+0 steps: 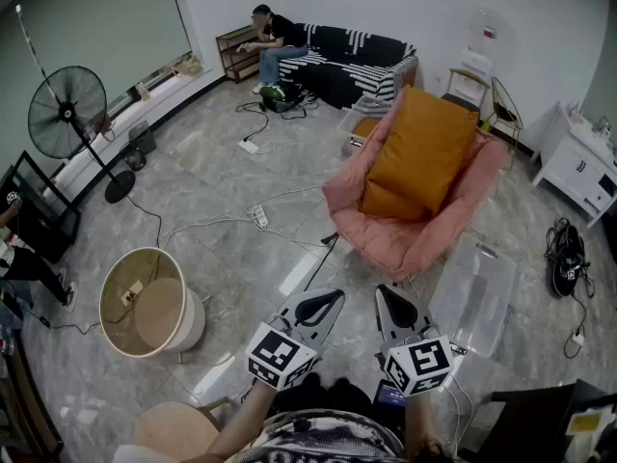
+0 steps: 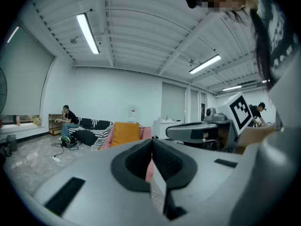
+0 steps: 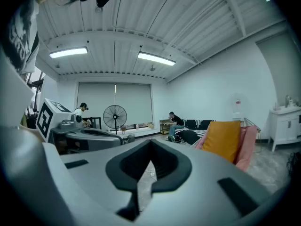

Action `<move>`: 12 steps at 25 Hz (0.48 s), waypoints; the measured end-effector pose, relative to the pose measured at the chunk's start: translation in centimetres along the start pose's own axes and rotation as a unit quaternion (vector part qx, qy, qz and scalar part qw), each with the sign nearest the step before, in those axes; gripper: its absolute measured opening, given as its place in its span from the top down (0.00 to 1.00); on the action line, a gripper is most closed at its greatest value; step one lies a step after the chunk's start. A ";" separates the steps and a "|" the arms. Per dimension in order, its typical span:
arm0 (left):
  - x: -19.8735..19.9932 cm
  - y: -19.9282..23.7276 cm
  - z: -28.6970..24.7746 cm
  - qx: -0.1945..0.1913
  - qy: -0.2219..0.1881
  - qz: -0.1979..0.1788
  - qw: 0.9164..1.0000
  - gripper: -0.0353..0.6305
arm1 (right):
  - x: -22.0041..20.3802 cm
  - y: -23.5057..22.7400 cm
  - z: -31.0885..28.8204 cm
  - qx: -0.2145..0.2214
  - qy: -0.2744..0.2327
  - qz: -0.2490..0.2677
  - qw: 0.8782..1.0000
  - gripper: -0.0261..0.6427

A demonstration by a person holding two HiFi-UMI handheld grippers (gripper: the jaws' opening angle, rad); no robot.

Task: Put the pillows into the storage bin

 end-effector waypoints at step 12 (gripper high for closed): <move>0.0 0.3 -1.5 0.006 0.004 -0.001 1.000 0.93 | -0.2 -1.4 -0.6 0.003 -0.008 -0.011 1.000 0.96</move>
Point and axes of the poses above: the fingertips, and each gripper's own axes: z backward along the fingers, y to its left, x out of its top, the point moved 8 cm from there along z, backward along the fingers, and after that the axes turned 7 degrees about y, right-handed, at the moved point
